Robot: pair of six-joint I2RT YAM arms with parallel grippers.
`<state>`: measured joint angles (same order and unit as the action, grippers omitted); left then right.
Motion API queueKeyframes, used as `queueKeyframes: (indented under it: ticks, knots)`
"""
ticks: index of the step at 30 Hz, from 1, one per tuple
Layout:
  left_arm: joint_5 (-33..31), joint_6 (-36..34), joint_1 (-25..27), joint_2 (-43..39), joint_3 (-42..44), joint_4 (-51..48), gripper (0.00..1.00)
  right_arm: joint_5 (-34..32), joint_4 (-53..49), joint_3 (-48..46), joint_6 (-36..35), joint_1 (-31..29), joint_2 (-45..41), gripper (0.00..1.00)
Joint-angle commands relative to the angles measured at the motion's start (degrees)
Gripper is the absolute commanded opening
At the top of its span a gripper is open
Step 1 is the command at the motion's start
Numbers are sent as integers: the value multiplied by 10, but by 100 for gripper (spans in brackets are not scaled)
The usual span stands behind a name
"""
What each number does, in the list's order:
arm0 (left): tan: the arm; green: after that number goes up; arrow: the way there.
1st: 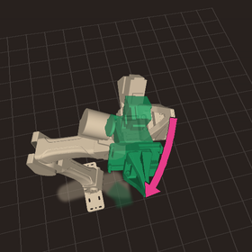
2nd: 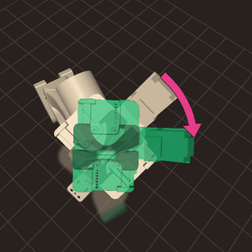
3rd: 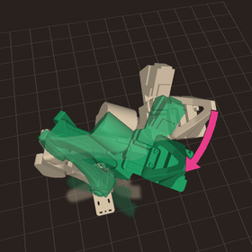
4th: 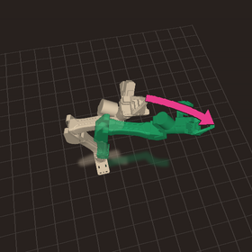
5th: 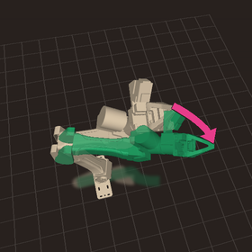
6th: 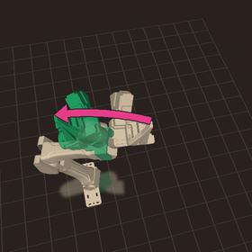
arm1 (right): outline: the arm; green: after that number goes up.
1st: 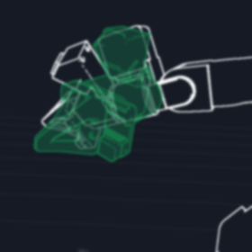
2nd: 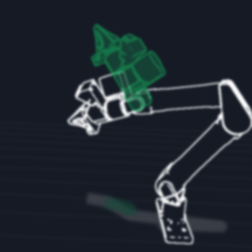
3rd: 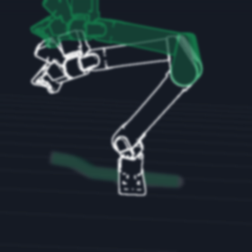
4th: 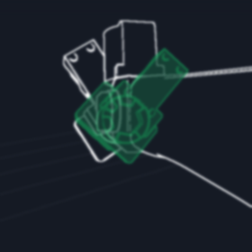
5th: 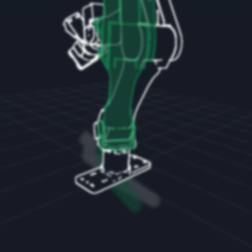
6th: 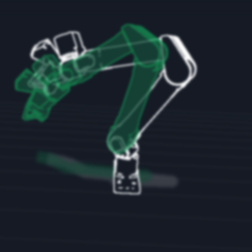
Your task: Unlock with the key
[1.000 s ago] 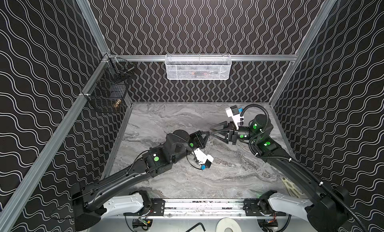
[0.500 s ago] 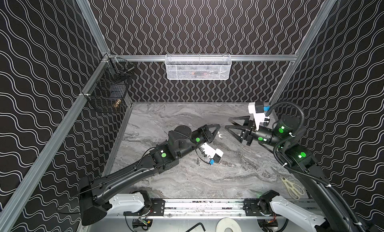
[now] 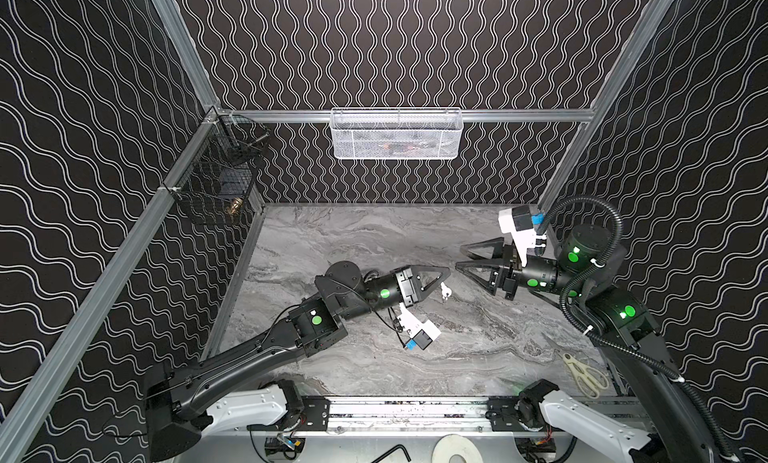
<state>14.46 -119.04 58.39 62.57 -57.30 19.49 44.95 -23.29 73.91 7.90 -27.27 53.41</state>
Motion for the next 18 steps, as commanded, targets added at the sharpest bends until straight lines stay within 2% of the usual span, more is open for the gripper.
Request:
queueKeyframes:
  ticks: [1, 6, 9, 14, 18]
  knots:
    - [30, -189, -3, 6, 11, 93, 0, 63, -8, 1, -6, 0, 5, 51]
    - [33, -189, -11, 35, 20, 179, 0, 83, -8, -1, 1, -1, 5, 44]
    - [25, -189, -13, 58, 22, 244, 0, 84, -25, -3, -7, -1, 2, 45]
    - [29, -189, -15, 66, 19, 254, 0, 51, -49, -4, -12, -1, -10, 47]
    - [31, -189, -17, 73, 18, 267, 0, 26, -69, -7, -21, -1, -12, 44]
